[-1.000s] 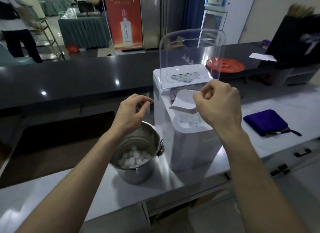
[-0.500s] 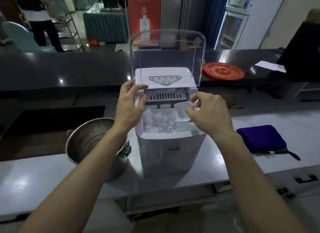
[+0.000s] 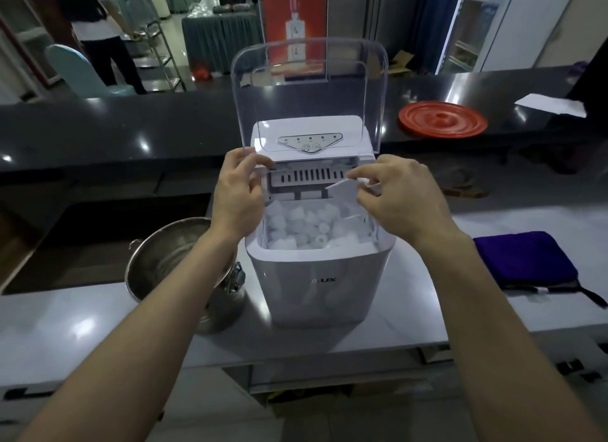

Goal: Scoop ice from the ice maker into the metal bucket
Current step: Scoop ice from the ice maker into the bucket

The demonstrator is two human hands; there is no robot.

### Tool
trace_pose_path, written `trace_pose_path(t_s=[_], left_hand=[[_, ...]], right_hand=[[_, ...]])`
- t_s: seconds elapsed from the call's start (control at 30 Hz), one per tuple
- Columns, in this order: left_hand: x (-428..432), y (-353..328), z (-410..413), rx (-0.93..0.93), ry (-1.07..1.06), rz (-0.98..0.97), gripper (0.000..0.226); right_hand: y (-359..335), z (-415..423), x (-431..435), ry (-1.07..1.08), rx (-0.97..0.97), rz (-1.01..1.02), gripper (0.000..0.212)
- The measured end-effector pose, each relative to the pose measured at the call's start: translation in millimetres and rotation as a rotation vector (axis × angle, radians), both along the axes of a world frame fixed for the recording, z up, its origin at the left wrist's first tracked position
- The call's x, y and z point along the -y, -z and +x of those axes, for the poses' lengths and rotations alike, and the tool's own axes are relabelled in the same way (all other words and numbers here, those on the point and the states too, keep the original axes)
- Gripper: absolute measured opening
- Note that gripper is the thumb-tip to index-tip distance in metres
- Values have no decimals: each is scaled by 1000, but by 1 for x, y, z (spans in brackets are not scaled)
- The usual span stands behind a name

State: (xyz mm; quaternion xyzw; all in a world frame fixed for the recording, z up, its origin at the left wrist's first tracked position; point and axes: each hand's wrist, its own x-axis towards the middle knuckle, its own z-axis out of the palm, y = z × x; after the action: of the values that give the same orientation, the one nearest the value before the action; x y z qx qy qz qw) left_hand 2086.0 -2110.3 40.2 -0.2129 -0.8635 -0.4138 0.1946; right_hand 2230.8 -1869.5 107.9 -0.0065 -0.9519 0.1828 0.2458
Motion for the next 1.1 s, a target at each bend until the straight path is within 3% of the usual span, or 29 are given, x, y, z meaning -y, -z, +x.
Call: trace_pose_path(t_s=[0.13, 0.47, 0.7, 1.1], left_hand=[[2, -1, -1, -14, -19, -41, 41], [0, -8, 6, -37, -40, -153, 35], [-1, -11, 8, -43, -57, -152, 33], [0, -8, 5, -45, -62, -120, 35]], right_hand=[[-1, -5, -3, -70, 19, 82, 29], [2, -20, -8, -187, -68, 238, 29], [11, -24, -4, -219, -73, 241, 34], [6, -33, -10, -215, -16, 167, 26]])
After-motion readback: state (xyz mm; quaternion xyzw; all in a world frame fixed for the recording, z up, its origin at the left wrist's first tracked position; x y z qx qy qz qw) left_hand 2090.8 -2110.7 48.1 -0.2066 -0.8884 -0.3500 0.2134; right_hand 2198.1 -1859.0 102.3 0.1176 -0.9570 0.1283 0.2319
